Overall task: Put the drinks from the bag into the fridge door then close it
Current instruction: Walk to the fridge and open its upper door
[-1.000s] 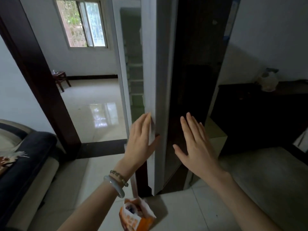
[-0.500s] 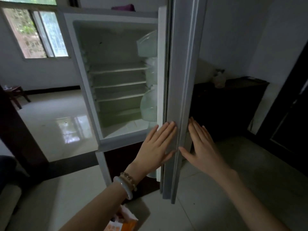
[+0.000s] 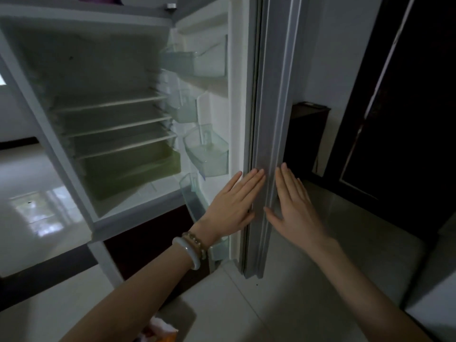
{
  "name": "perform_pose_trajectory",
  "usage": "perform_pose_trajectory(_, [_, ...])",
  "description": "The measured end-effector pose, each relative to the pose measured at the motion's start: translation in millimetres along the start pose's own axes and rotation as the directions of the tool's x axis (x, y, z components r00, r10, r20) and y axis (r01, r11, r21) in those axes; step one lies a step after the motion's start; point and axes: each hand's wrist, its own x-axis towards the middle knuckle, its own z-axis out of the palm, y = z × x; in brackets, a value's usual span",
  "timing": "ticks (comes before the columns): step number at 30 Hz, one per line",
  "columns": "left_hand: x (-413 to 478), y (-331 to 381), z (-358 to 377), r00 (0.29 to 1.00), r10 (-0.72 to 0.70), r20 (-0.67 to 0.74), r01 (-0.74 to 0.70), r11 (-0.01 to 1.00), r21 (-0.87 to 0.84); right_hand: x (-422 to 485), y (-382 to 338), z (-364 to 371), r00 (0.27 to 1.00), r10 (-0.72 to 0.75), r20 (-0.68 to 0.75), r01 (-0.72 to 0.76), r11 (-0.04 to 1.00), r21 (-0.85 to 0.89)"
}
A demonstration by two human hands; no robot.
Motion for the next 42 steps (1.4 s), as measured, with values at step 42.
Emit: perform_pose_trajectory(42, [131, -100, 108, 0.997, 0.019, 0.070, -0.027, 0.994, 0.107, 119, 135, 49, 0.880, 0.465, 0.090, -0.399, 0.830, -0.388])
